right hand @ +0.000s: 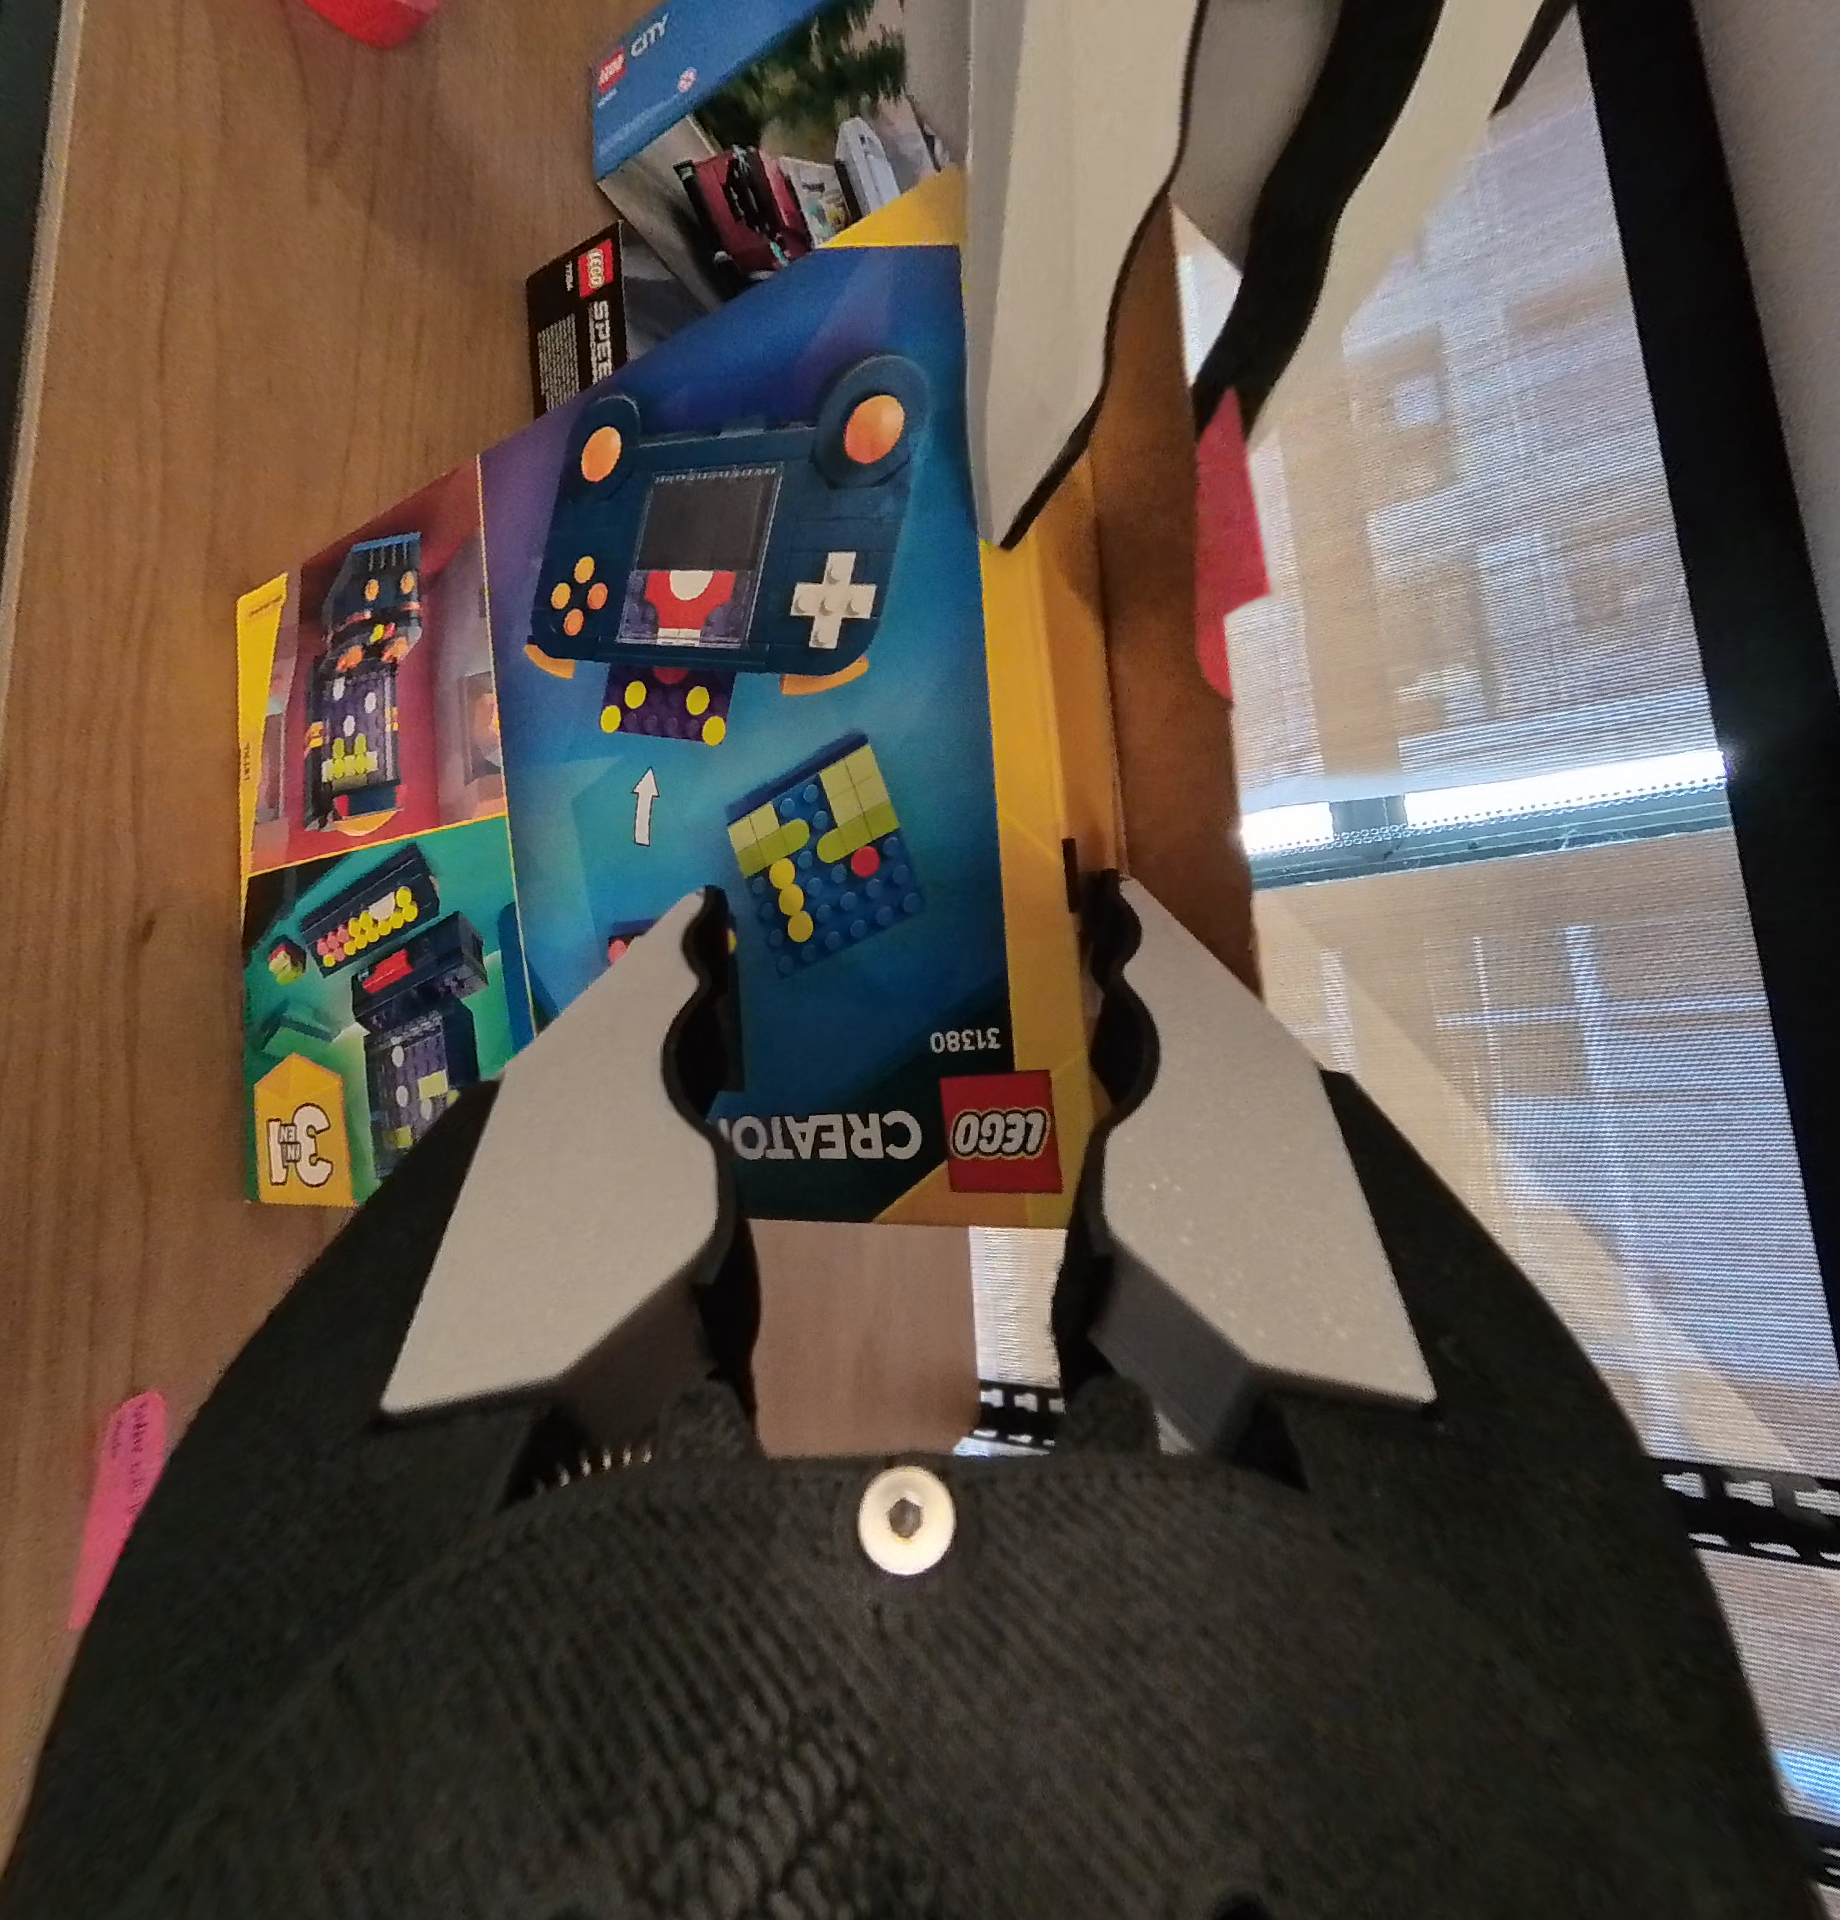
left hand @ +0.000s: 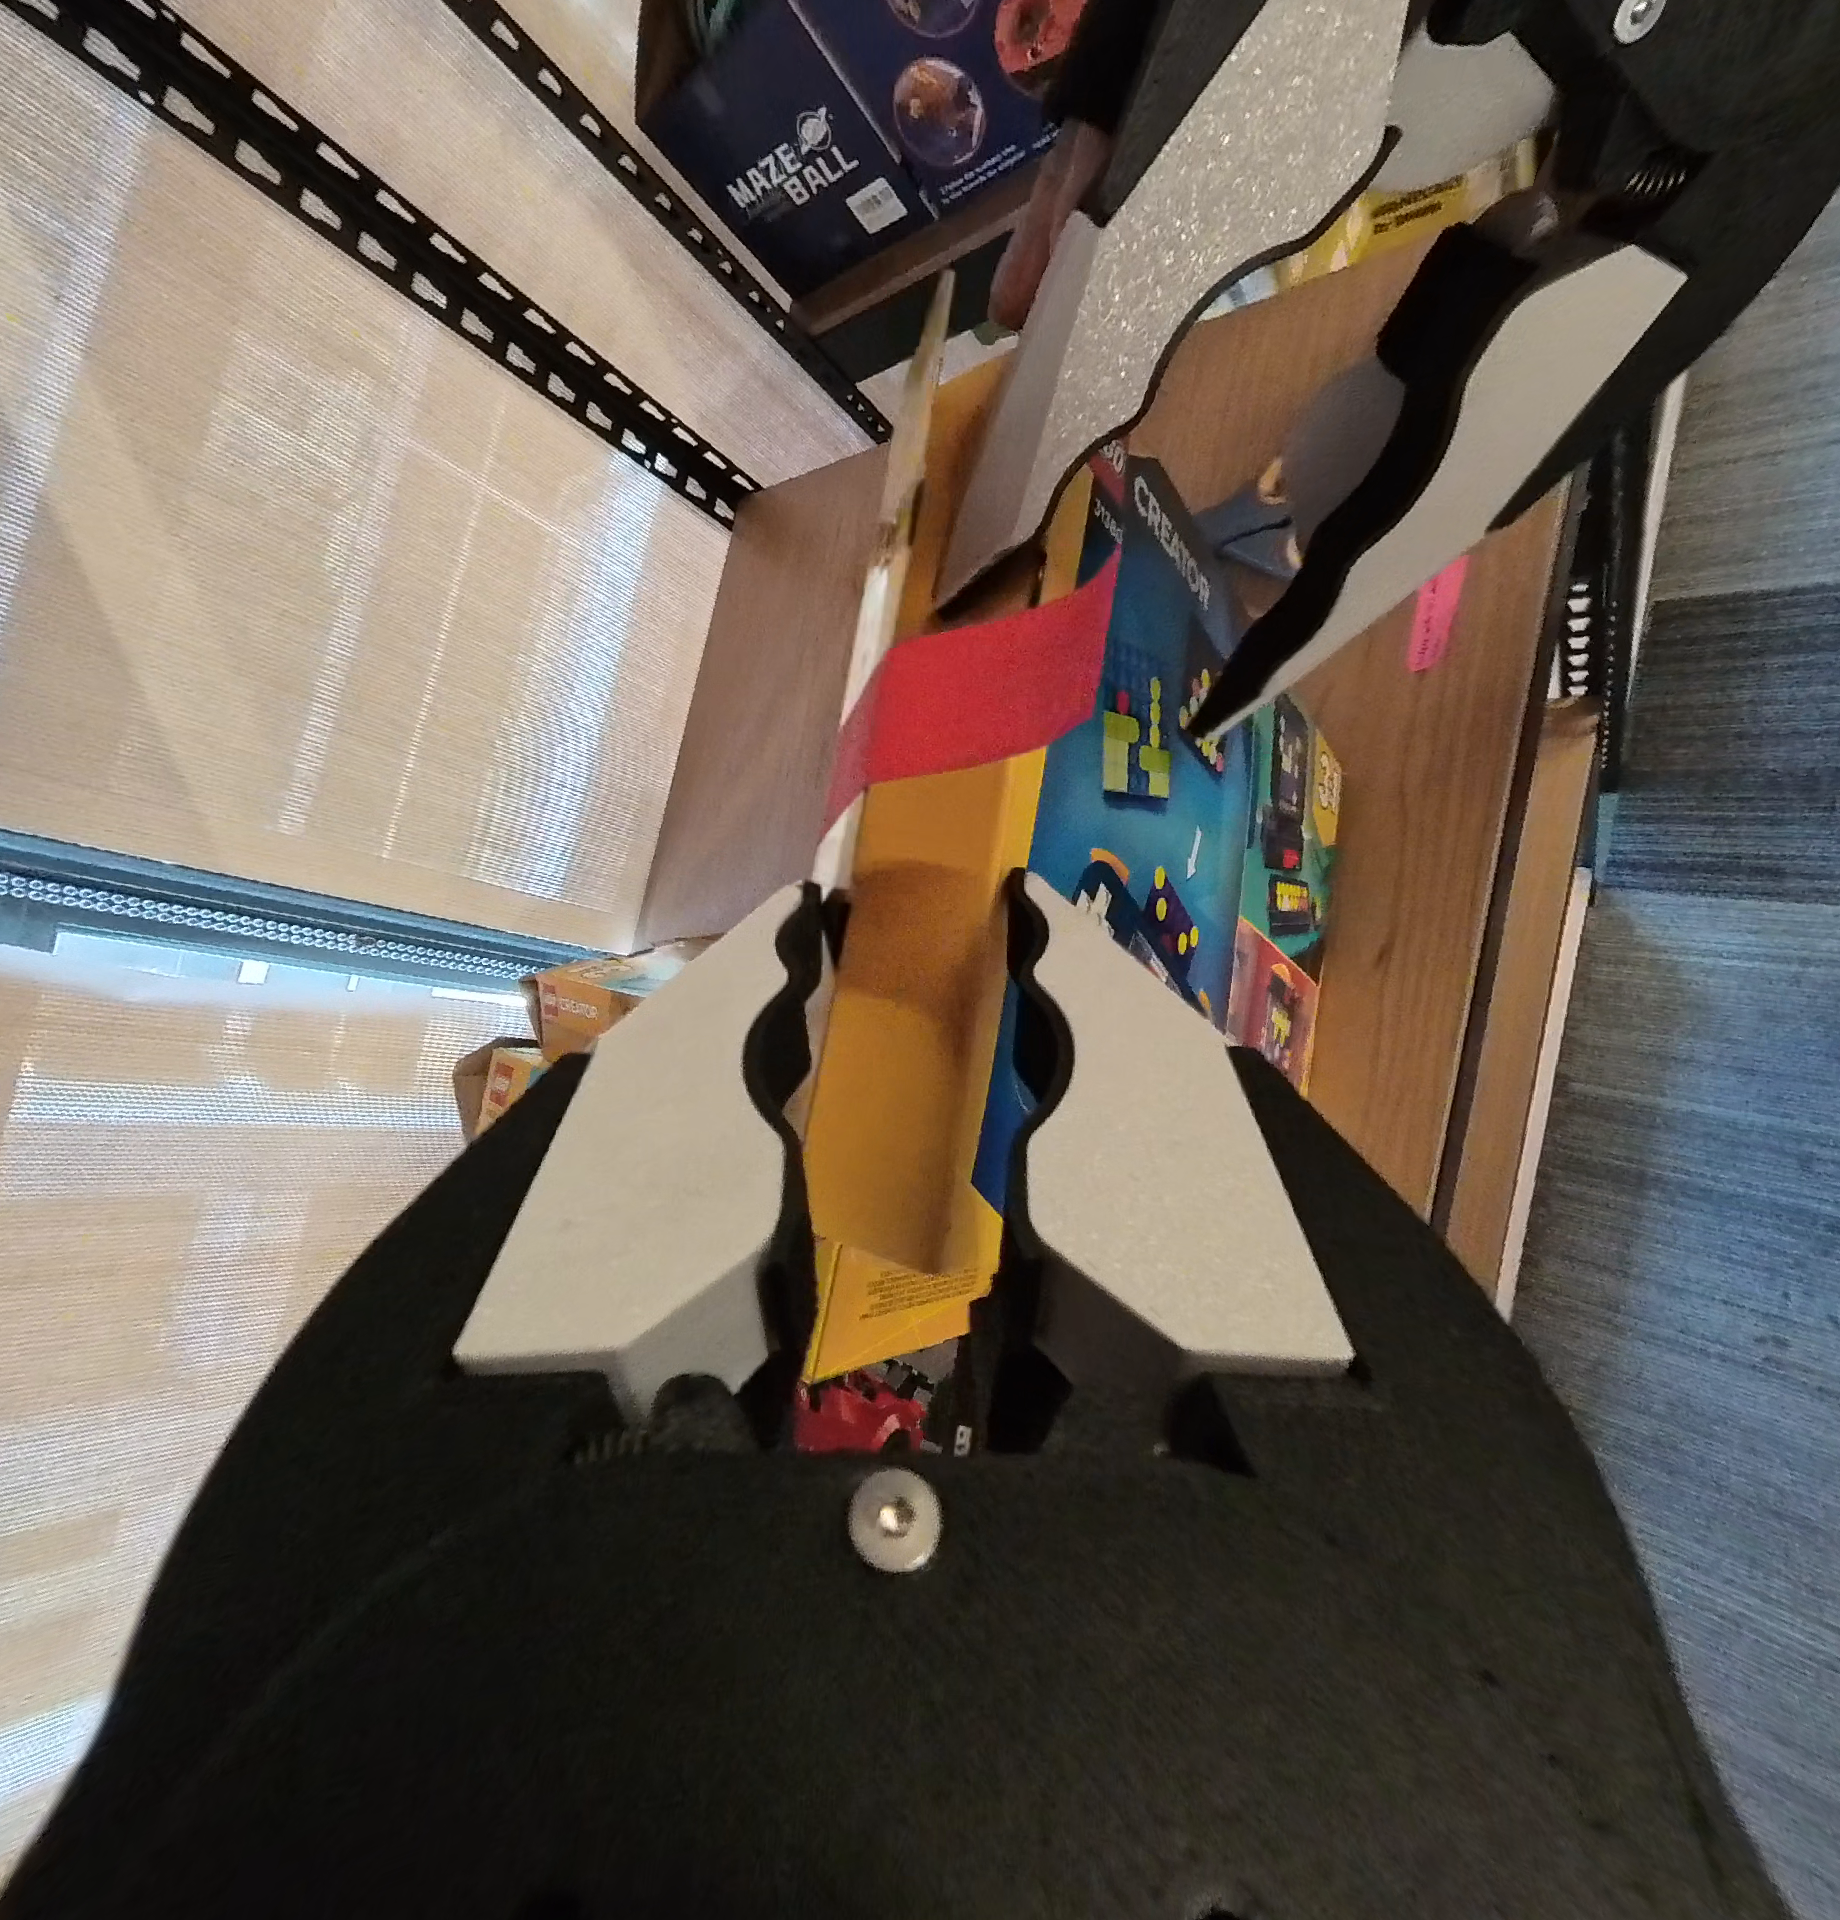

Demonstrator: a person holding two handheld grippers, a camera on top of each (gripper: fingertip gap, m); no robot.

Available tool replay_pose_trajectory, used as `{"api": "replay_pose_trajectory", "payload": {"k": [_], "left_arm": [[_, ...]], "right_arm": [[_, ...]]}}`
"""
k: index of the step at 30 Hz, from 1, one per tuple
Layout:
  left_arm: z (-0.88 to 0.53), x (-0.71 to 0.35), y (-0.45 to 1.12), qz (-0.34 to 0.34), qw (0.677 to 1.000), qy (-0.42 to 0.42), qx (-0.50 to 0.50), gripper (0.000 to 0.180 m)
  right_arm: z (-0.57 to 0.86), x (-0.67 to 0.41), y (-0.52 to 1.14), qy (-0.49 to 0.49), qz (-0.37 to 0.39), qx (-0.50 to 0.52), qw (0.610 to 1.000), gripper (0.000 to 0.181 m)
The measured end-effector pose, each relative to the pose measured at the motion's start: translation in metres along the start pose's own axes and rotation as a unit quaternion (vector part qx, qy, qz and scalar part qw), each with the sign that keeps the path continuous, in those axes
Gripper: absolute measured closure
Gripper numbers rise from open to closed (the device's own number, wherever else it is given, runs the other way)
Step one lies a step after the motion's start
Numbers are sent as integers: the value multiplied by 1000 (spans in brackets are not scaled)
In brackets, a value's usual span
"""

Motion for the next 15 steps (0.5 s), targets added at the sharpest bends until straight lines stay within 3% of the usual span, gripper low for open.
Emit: {"api": "replay_pose_trajectory", "payload": {"k": [9, 15], "left_arm": [[8, 7, -2, 43, 998, -43, -11, 155], [7, 12, 2, 51, 997, -60, -23, 160]], "right_arm": [[-5, 5, -5, -55, 56, 42, 996, 116], [-6, 6, -33, -64, 112, 53, 990, 133]]}}
Point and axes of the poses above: each gripper's, where its closed fingertips meet, y out along the fingers, x out of its underside, z = x × y across the jaws, the point moved 7 cm from there along -y, back along the fingers, and after that the axes turned 6 degrees about z, right-handed, at the moved point
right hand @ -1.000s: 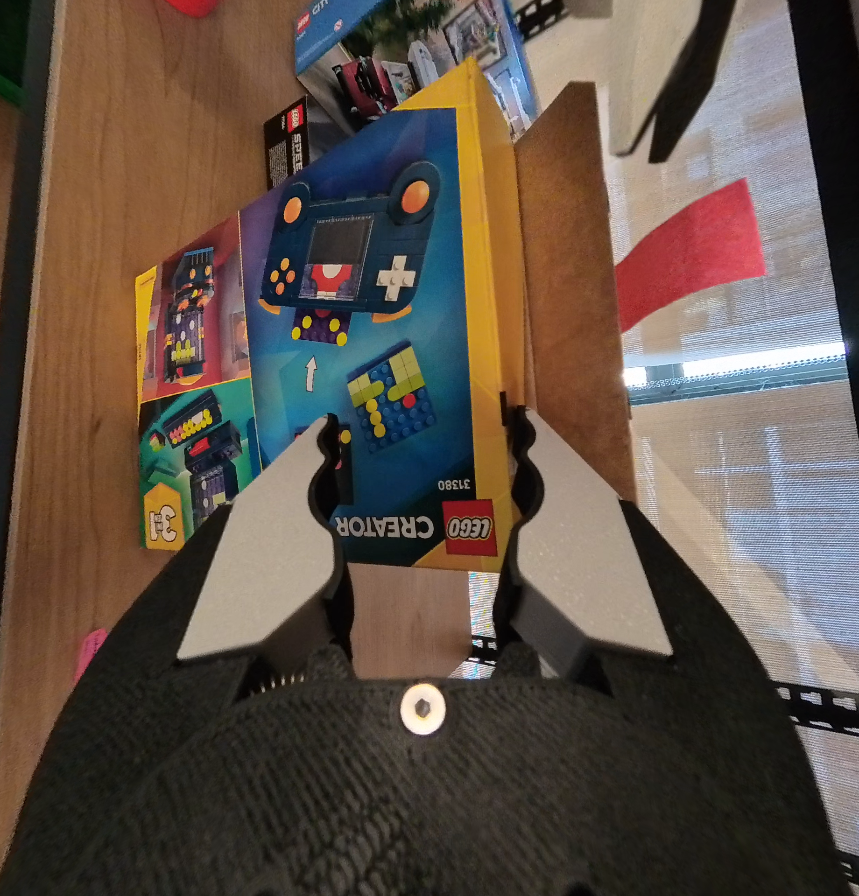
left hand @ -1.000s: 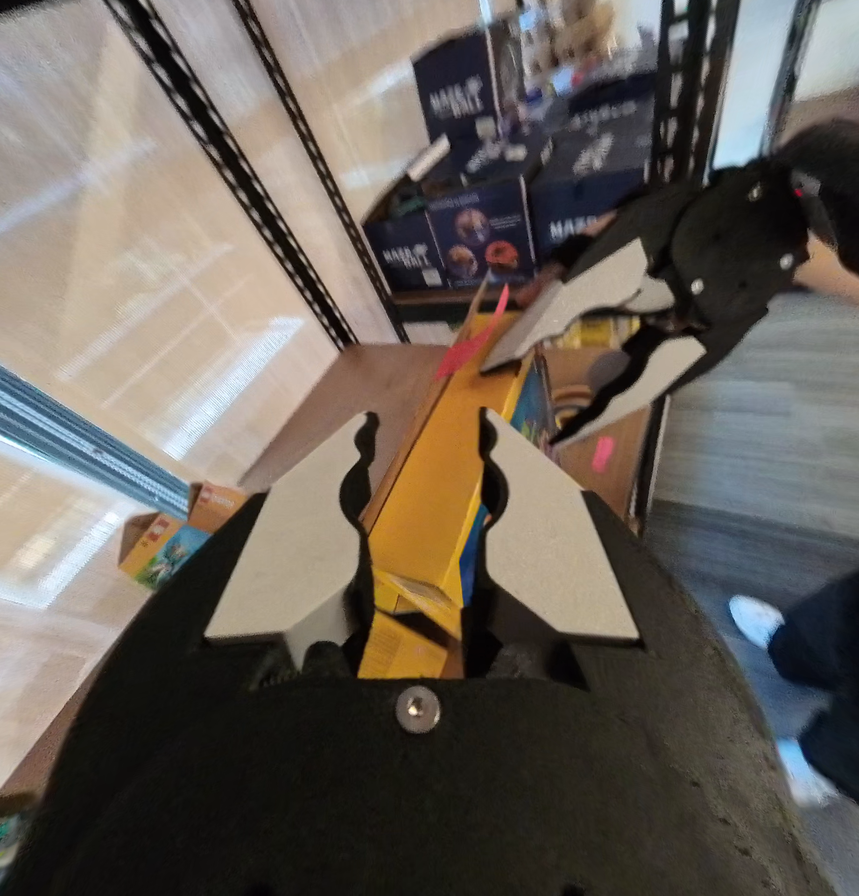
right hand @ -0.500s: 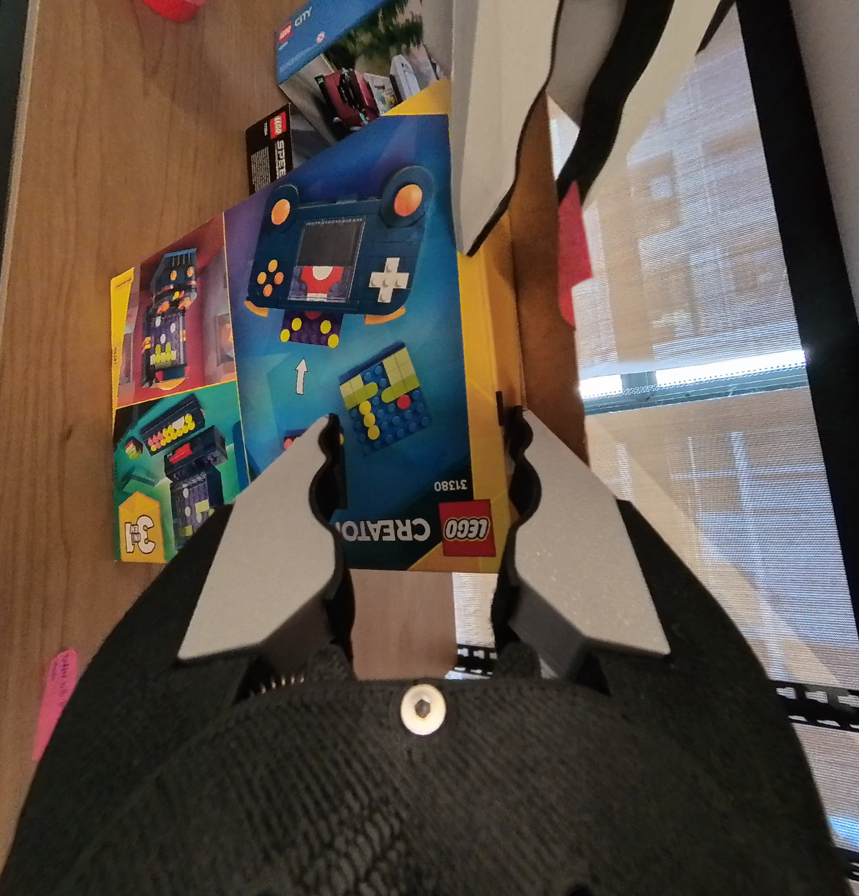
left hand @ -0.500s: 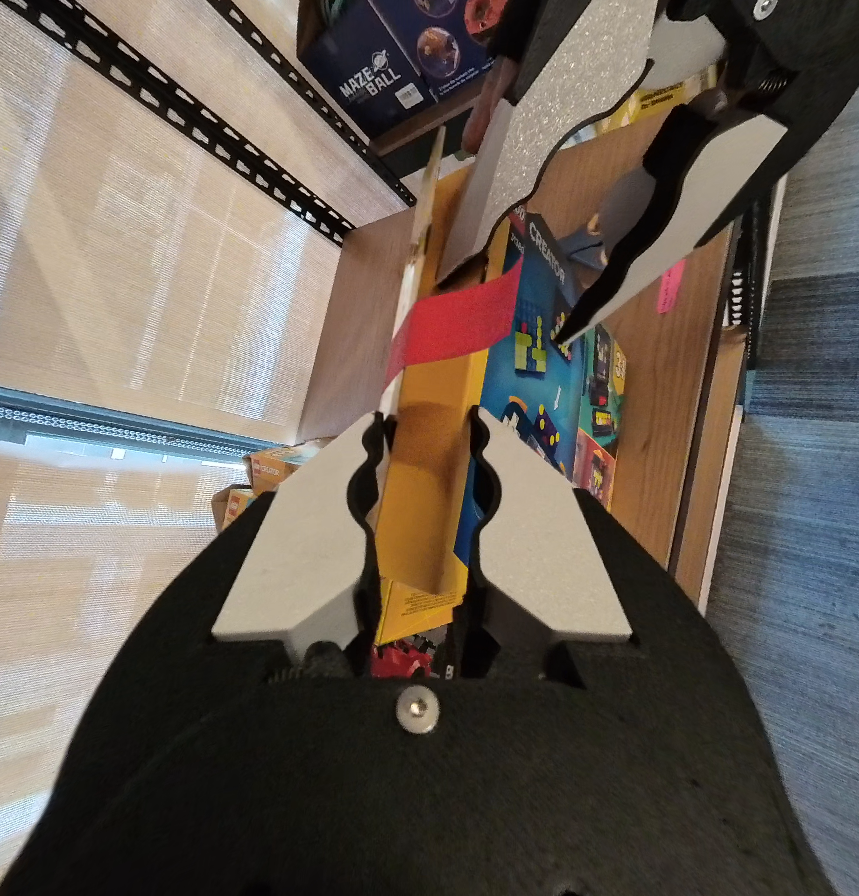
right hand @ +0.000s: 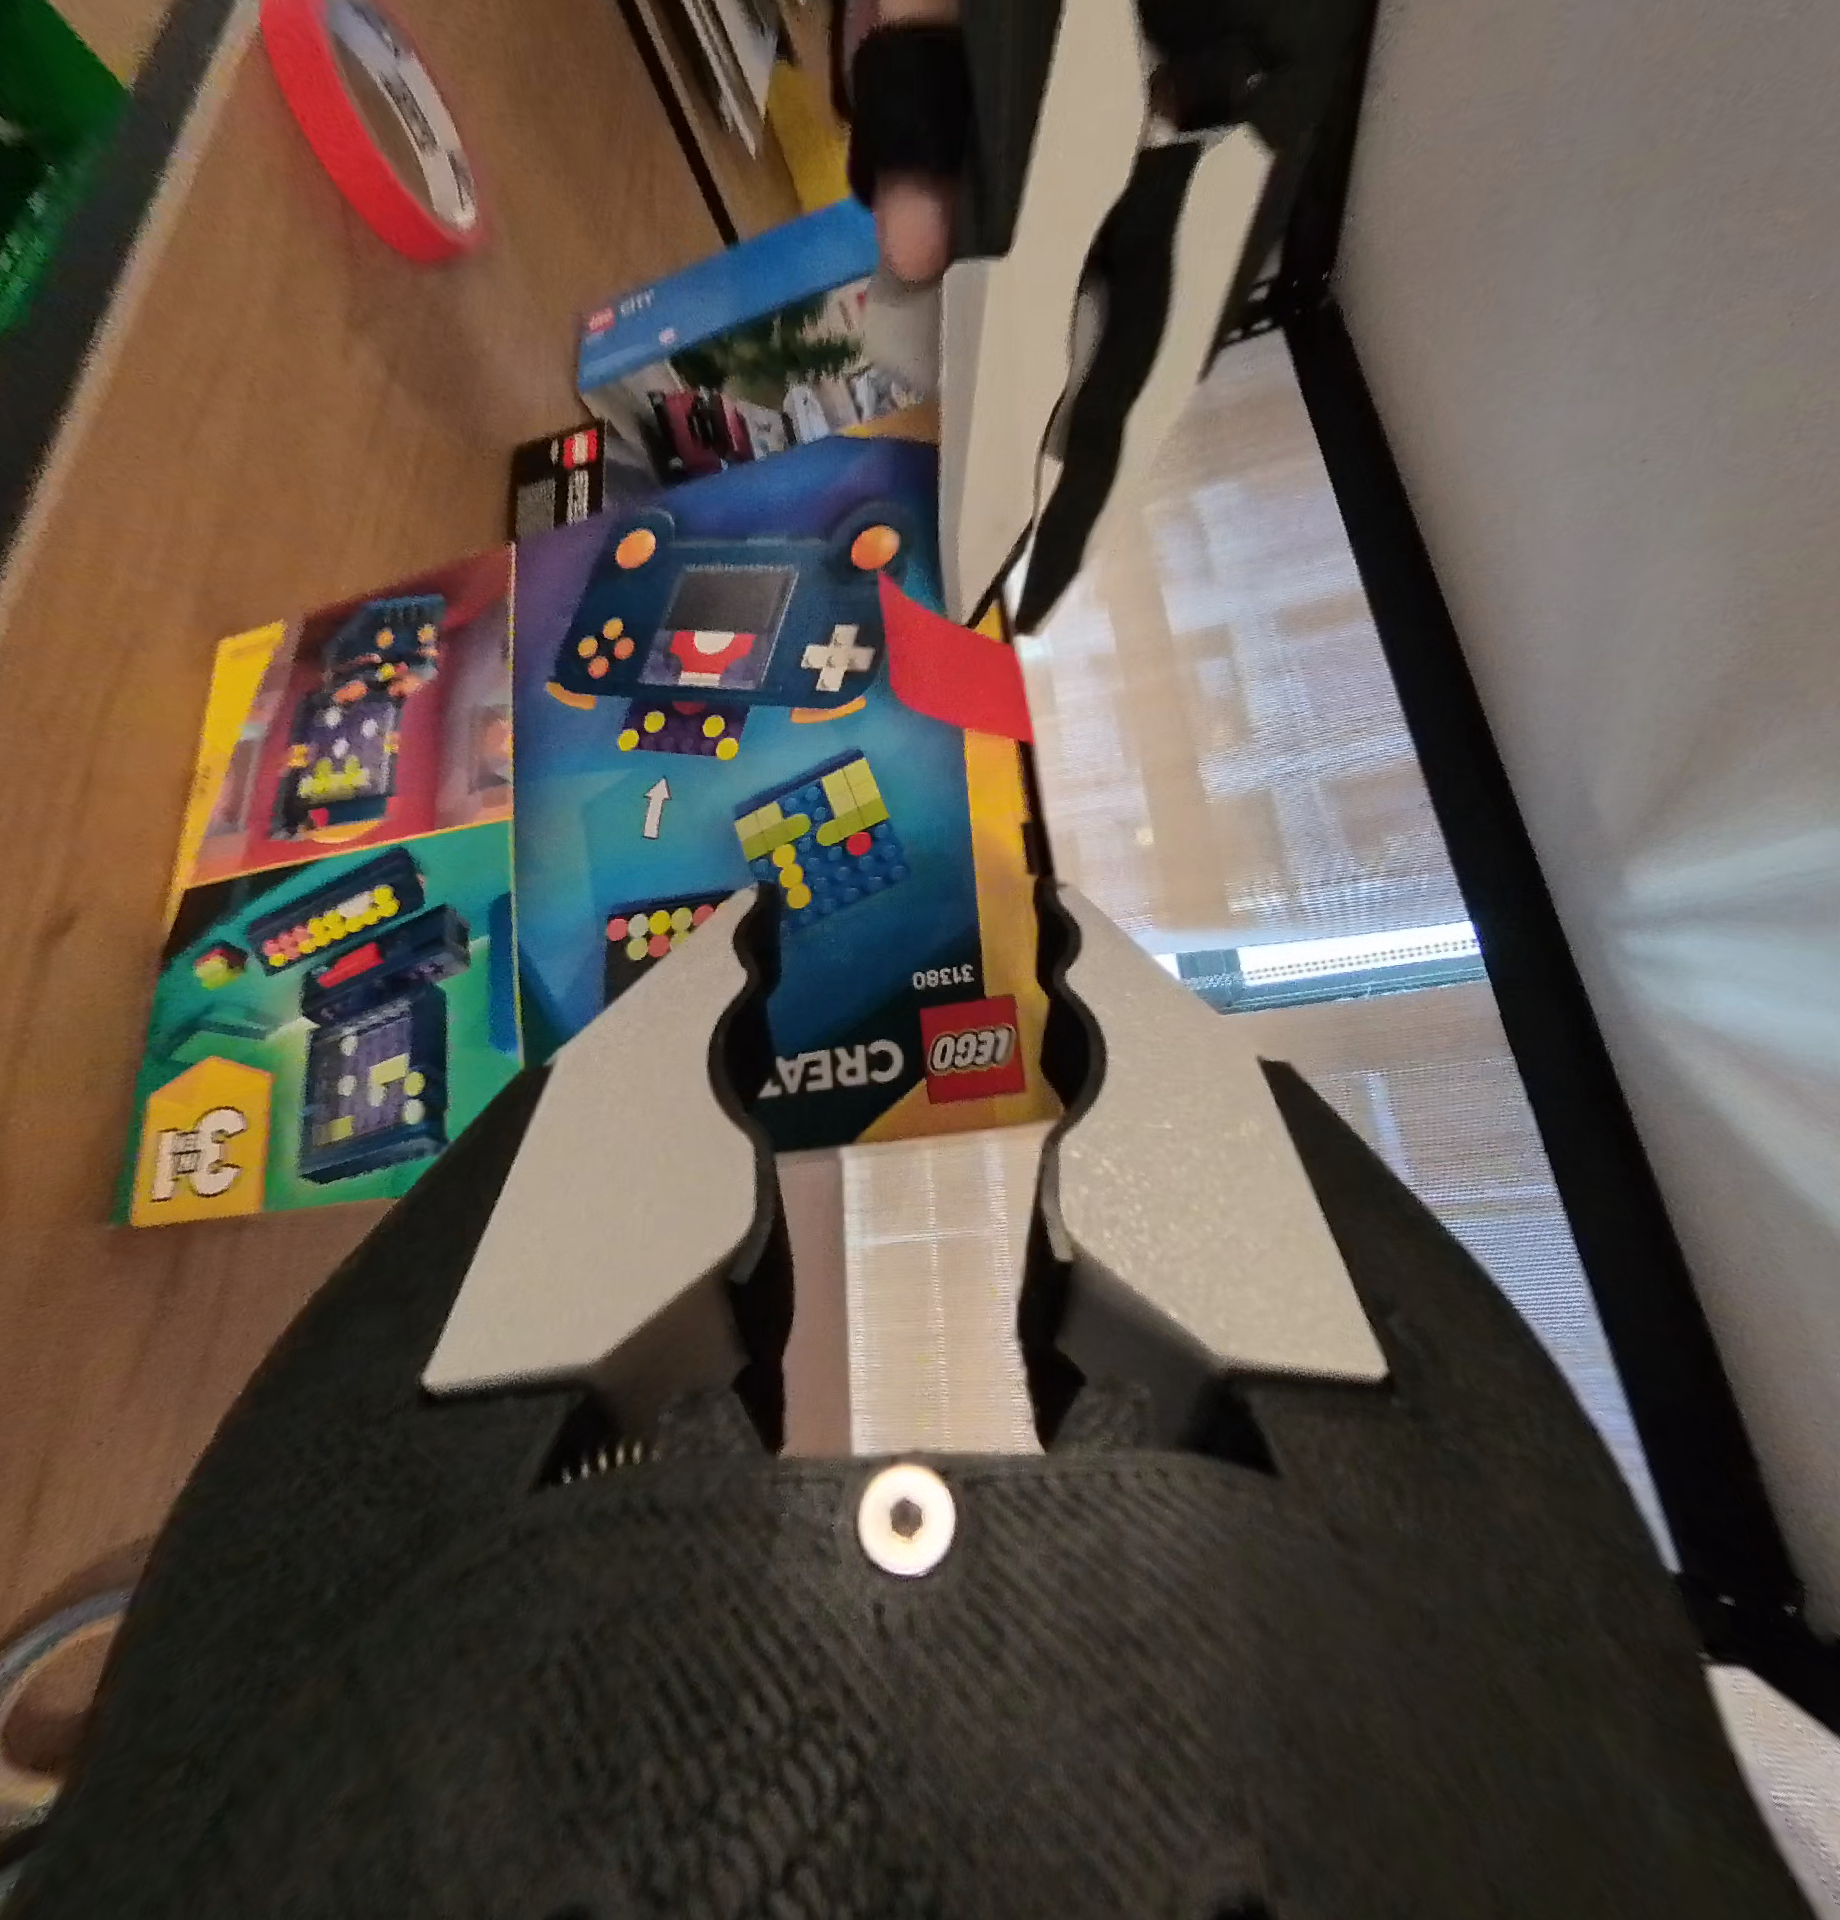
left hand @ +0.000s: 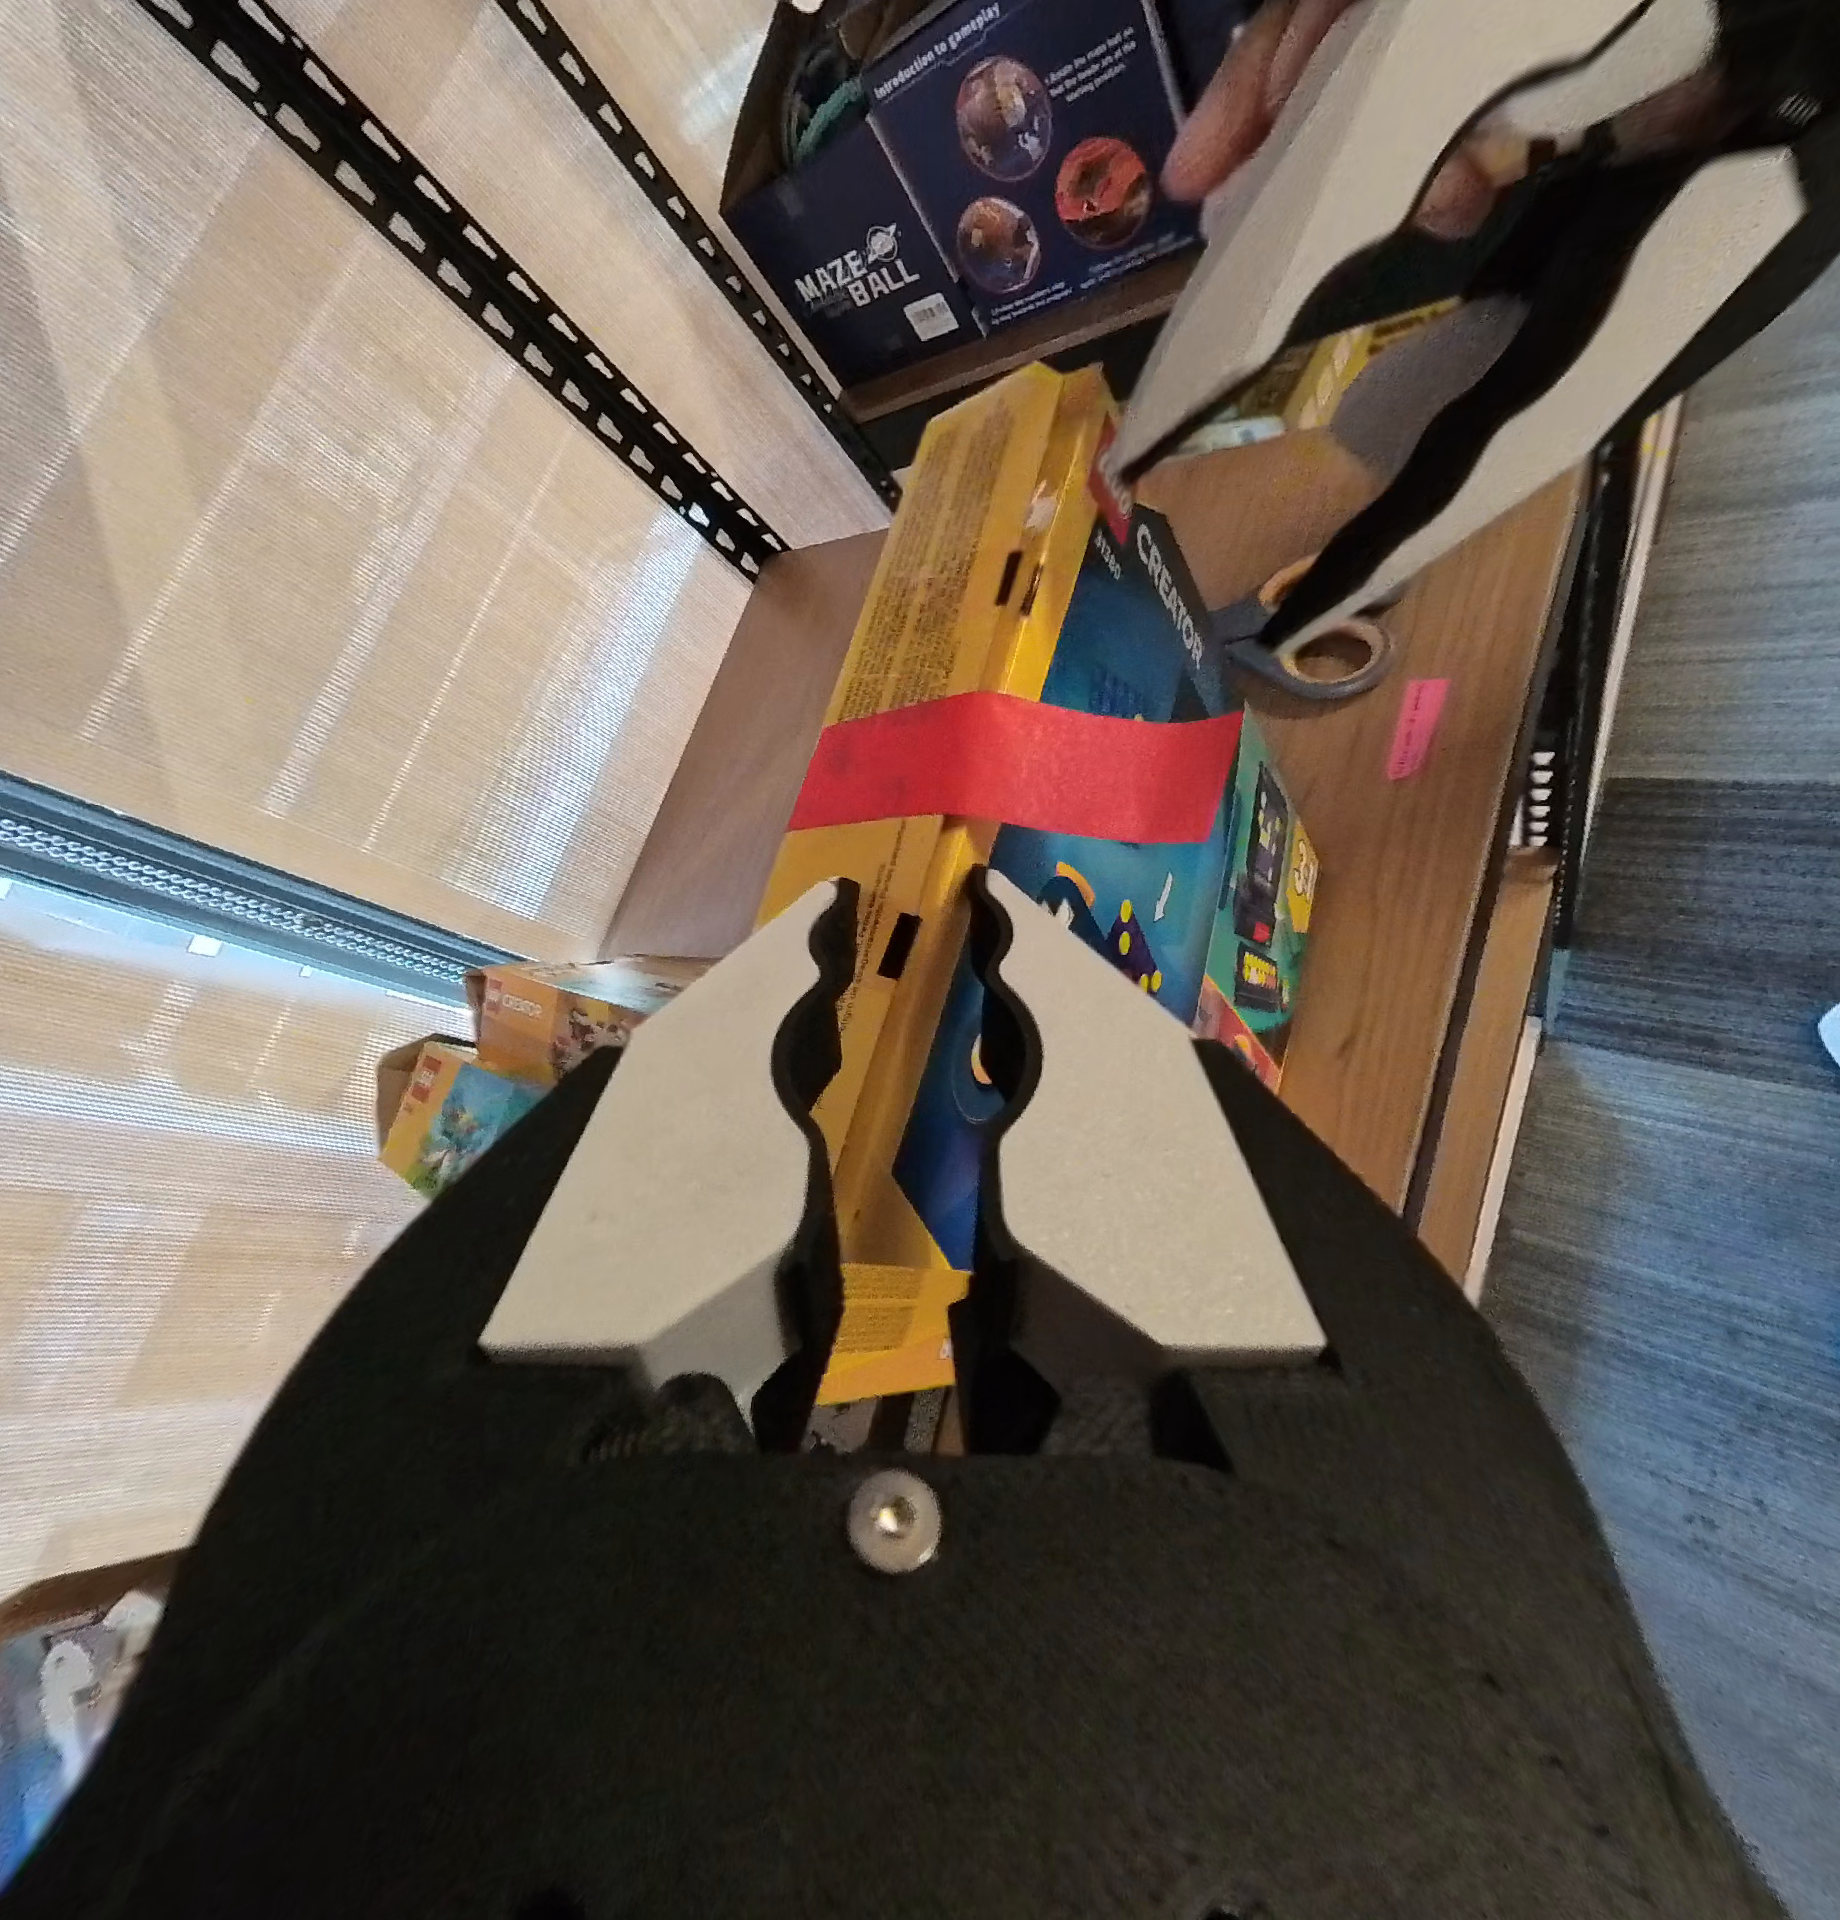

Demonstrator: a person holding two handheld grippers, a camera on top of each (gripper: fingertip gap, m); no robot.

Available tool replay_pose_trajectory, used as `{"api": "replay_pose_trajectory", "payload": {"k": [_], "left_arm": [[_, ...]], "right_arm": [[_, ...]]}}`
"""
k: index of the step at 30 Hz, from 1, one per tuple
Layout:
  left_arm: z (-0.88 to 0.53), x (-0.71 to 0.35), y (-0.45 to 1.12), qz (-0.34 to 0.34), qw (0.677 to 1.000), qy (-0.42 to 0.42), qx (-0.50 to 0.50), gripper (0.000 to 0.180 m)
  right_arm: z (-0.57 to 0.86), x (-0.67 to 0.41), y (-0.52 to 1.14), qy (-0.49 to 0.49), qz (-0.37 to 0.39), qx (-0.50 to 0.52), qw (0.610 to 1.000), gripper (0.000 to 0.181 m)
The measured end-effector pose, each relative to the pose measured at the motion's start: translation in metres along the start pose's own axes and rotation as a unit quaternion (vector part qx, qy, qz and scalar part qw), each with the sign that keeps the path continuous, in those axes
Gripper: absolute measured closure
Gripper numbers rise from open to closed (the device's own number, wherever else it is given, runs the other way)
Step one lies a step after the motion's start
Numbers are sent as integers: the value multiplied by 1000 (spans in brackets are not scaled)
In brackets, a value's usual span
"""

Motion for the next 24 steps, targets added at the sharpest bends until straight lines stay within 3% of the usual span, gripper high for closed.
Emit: {"api": "replay_pose_trajectory", "payload": {"k": [4, 6, 10, 16, 24], "left_arm": [[-1, 2, 0, 8, 1000, -1, 1, 160], [0, 2, 0, 10, 1000, 11, -4, 161], [3, 2, -2, 15, 1000, 21, -7, 162], [6, 2, -3, 19, 999, 30, -10, 163], [8, 1, -3, 20, 999, 36, -25, 162]], "right_arm": [[22, -6, -18, 111, 56, -1, 992, 135], [30, 2, -11, 161, 41, -38, 985, 121], [31, 10, 10, 107, 12, -76, 991, 118], [20, 11, 29, 105, -8, -125, 987, 110], [-5, 14, 34, -21, -71, -68, 995, 95]]}}
Point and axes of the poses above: each gripper's, where its closed fingertips meet, y out along the fingers, x out of its underside, z = x × y across the jaws, the point moved 7 cm from there along -y, back along the fingers, and after that the axes turned 6 degrees about z, right-handed, at the moved point
